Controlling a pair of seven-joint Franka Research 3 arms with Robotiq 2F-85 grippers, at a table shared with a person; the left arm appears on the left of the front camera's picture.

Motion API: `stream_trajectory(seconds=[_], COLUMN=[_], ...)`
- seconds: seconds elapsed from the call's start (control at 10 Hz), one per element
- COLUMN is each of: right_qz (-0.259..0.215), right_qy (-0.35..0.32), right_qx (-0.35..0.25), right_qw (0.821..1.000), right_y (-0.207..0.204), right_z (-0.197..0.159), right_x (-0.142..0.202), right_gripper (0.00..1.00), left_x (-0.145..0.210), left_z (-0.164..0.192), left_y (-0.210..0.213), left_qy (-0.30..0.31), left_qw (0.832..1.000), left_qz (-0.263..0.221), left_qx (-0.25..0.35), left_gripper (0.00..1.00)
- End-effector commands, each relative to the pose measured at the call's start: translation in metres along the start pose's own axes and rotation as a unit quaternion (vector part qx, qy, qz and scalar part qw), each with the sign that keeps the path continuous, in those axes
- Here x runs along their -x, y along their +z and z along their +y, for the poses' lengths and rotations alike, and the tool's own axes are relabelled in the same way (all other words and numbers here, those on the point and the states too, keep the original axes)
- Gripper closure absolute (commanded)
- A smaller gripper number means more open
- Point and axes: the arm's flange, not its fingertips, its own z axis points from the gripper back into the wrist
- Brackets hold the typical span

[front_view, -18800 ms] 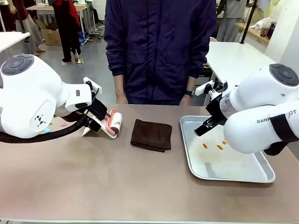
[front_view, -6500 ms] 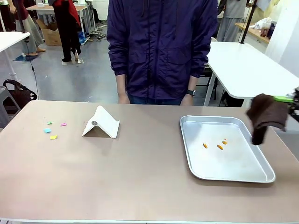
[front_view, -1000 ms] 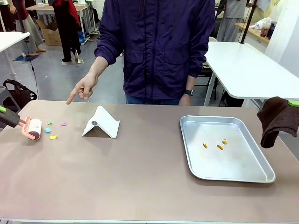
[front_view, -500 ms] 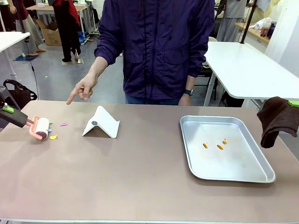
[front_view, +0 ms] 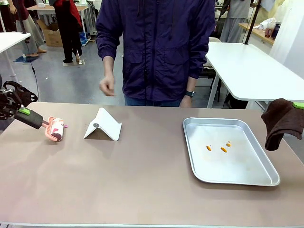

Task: Clean the surface of the table.
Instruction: If a person points to the right, clean the right side of the table with your right hand, and if they point to the left, clean the left side with your left hand.

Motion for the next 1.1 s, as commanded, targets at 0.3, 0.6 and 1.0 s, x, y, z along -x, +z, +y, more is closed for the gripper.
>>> stream_trajectory(seconds=[0.3, 0.6, 1.0], right_qz=[0.002, 0.002, 0.002], right_qy=[-0.008, -0.008, -0.008], right_qx=[-0.004, -0.004, -0.004], right_qw=[1.000, 1.000, 1.000], right_y=[0.001, 0.001, 0.001], right_z=[0.006, 0.006, 0.006], right_x=[0.002, 0.002, 0.002], right_gripper=[1.00, 1.00, 1.00], left_x=[0.013, 0.013, 0.024], left_z=[-0.016, -0.029, -0.040], left_y=[-0.045, -0.044, 0.036], left_qy=[-0.042, -0.058, -0.088], left_qw=[0.999, 0.998, 0.993], left_qz=[0.010, 0.009, -0.024], left_qx=[-0.013, 0.002, 0.080], left_gripper=[0.96, 0.96, 0.96])
